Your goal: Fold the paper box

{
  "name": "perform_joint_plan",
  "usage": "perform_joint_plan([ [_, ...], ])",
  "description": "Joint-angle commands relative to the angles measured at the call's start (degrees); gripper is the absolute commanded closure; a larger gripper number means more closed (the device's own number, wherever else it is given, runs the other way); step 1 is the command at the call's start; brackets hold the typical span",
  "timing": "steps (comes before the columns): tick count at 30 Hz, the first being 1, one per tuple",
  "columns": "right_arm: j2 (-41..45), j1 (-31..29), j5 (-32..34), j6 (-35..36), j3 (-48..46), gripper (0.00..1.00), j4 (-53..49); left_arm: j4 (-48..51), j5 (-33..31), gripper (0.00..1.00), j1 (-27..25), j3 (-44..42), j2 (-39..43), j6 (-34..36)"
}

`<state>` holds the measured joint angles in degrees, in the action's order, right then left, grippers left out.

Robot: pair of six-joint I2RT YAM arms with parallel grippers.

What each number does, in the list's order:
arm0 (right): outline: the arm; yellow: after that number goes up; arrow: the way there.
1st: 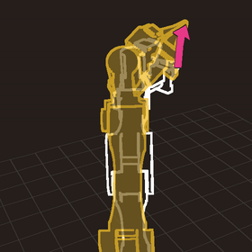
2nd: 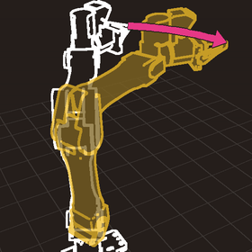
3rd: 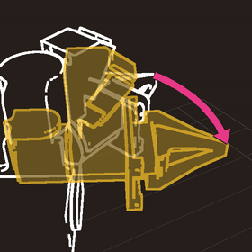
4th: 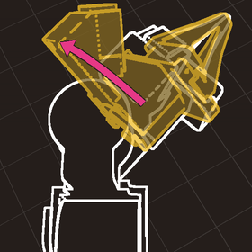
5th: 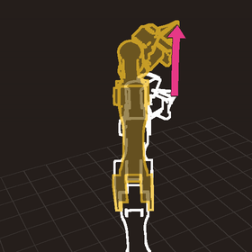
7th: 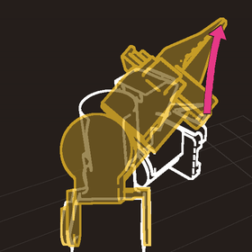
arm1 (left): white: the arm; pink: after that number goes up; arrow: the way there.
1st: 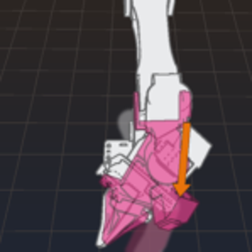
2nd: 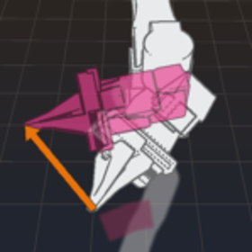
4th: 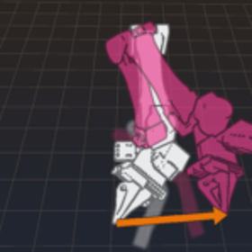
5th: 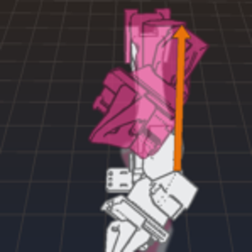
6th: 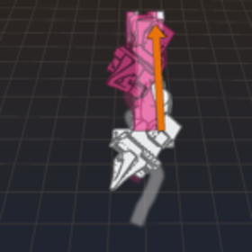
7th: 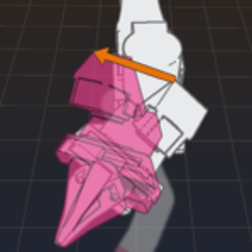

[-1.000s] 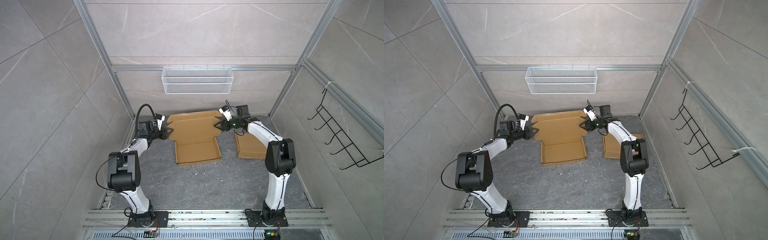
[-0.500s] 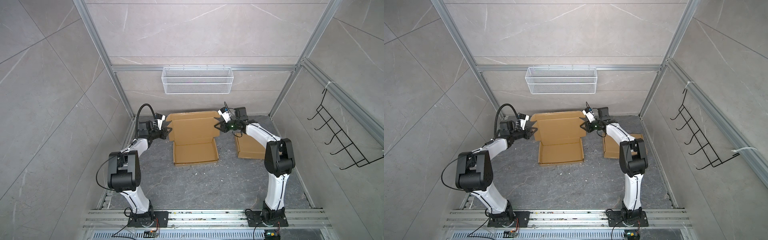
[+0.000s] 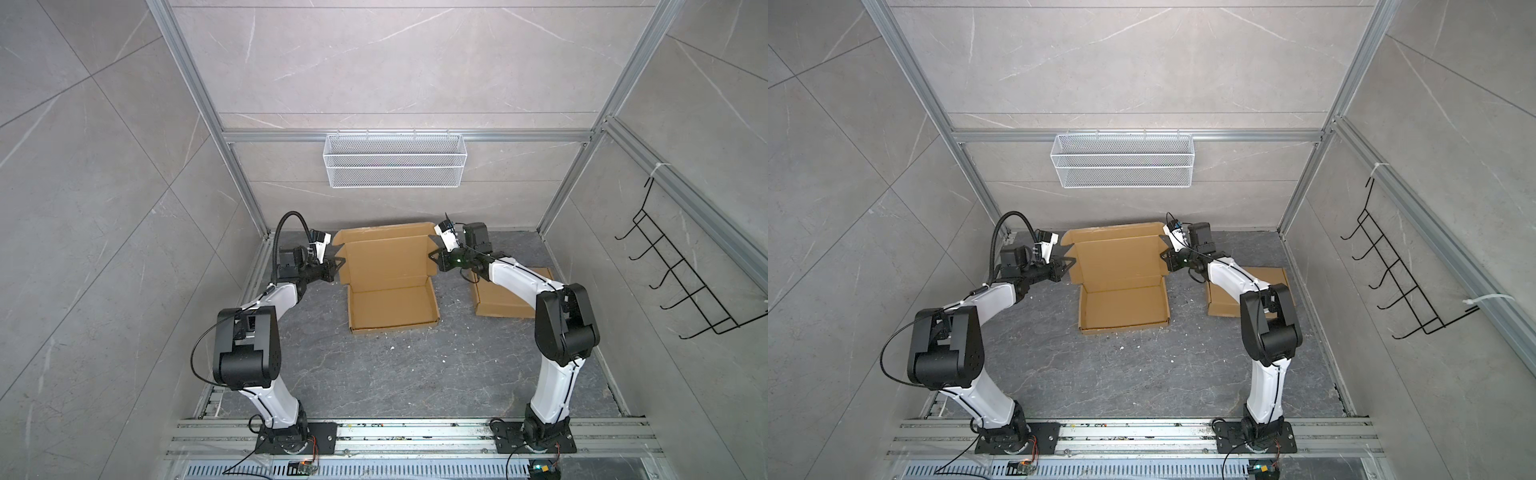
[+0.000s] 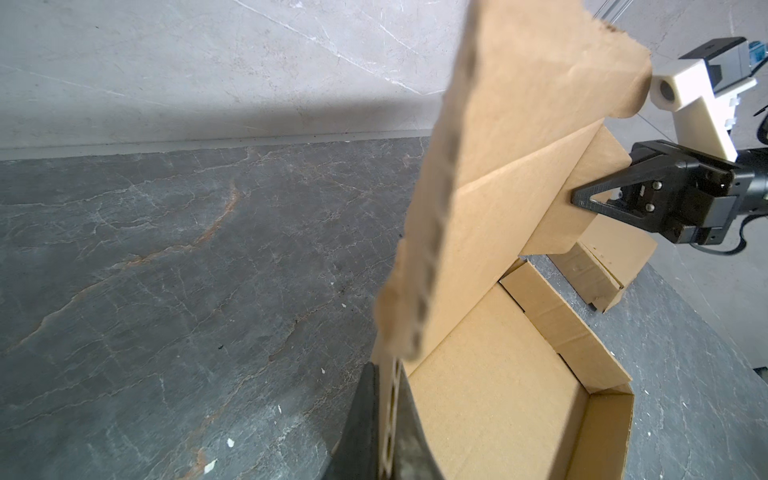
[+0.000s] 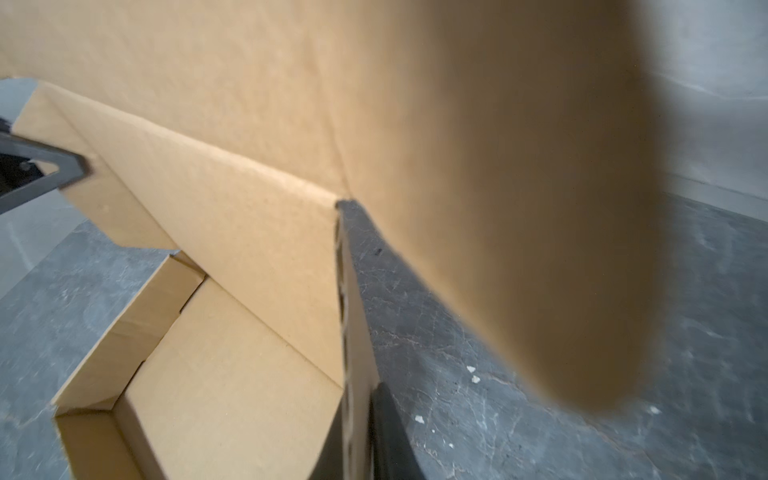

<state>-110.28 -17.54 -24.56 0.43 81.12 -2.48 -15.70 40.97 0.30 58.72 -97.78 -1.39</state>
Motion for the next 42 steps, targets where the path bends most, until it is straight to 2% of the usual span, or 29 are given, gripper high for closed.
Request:
perform_joint_plan([
  [1, 3.23, -3.06, 6.90, -5.13, -3.07, 0.90, 5.85, -5.90, -0.81, 1.00, -1.47, -1.41, 3.10, -2.28],
  [4, 4.21, -5.25, 12.52, -7.77, -6.88, 0.86, 10.83, -7.86, -2.64, 1.00, -2.15, -2.74, 3.75, -3.01],
  [7, 5.01, -5.53, 14.97, -9.37, -9.96, 0.79, 14.82, -8.95, -4.26, 1.00, -2.23, -4.07, 4.67, -2.86],
  [13, 5.82, -4.87, 13.83, -4.76, -7.61, 0.66, 11.09, -5.15, -4.59, 1.00, -2.18, -3.42, 5.89, 0.72],
  [23, 5.59, -4.00, 14.79, -0.38, -2.65, 0.66, 4.79, -4.24, -4.49, 1.00, -2.19, -3.11, 5.93, 1.64],
  [27, 5.63, -3.99, 15.50, 0.19, -2.25, 0.70, 3.32, -3.98, -4.93, 1.00, -2.22, -2.89, 6.22, 1.75],
  [34, 7.48, -5.02, 17.54, -1.67, -4.75, 0.84, 3.33, -4.94, -7.16, 1.00, -2.56, -3.81, 7.04, 0.39],
  [42, 9.69, -9.18, 25.79, -7.78, -9.00, 0.93, 7.41, -10.20, -14.79, 1.00, -6.29, -7.52, 9.47, -2.66],
])
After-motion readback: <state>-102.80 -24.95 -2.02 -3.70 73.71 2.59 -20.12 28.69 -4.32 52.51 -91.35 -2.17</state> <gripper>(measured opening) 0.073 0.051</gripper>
